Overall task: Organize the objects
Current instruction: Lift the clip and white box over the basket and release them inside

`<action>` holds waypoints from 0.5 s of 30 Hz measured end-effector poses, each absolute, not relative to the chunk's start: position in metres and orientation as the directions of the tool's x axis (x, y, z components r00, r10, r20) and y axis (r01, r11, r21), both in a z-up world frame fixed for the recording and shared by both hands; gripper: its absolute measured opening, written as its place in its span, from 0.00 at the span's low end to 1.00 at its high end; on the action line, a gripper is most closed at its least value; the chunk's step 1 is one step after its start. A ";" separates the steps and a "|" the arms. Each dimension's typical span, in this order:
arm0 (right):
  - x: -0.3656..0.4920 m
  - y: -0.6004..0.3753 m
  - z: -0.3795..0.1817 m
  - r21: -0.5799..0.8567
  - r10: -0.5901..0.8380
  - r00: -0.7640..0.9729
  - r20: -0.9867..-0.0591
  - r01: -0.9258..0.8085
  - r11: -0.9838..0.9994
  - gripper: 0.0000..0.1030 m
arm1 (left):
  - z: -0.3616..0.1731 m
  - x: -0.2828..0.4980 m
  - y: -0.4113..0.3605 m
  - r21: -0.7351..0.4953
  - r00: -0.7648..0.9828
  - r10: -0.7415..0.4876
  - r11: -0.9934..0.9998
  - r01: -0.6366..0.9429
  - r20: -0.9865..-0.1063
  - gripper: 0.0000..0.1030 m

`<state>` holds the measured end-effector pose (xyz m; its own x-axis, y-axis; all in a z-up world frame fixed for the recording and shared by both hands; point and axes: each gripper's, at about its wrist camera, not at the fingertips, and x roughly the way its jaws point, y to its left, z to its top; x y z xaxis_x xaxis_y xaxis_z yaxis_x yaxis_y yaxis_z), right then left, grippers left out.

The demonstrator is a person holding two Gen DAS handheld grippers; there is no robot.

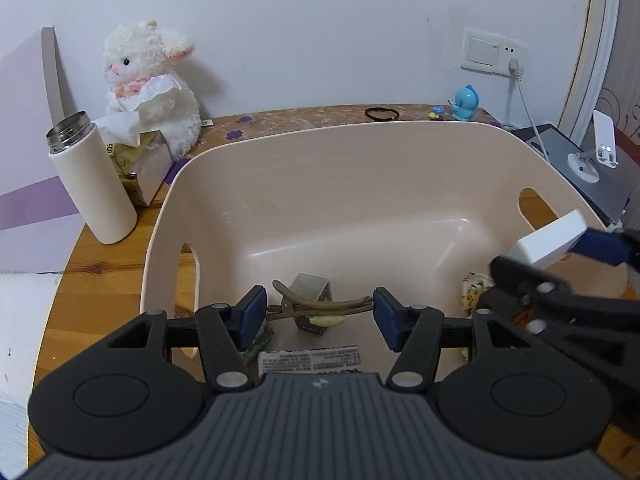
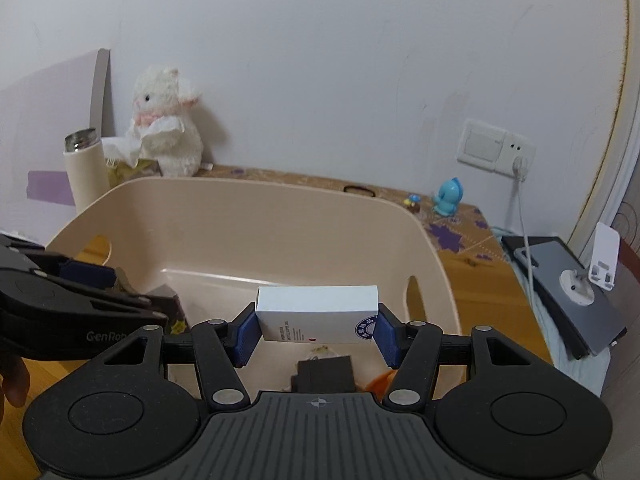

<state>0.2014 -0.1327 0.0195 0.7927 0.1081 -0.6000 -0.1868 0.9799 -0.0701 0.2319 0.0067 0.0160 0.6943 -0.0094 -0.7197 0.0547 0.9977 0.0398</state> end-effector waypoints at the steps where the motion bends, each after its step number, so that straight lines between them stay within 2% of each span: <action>1: 0.200 -0.133 0.020 -0.067 0.113 0.794 -0.598 -0.189 0.980 0.62 | 0.017 0.231 0.006 0.042 0.694 -0.006 0.998 0.052 -0.719 0.61; 3: 0.197 -0.133 0.023 -0.072 0.103 0.798 -0.594 -0.180 0.981 0.65 | 0.021 0.227 0.008 0.051 0.705 0.016 0.998 0.028 -0.709 0.75; 5: 0.192 -0.136 0.027 -0.078 0.095 0.806 -0.585 -0.172 0.982 0.72 | 0.027 0.224 0.011 0.045 0.715 0.020 0.999 0.016 -0.699 0.79; 9: 0.182 -0.138 0.036 -0.087 0.087 0.817 -0.570 -0.165 0.982 0.73 | 0.036 0.215 0.018 0.012 0.711 0.001 1.000 0.011 -0.703 0.79; 15: 0.162 -0.140 0.048 -0.088 0.085 0.821 -0.564 -0.162 0.983 0.78 | 0.049 0.194 0.016 0.052 0.733 0.014 0.998 0.029 -0.680 0.79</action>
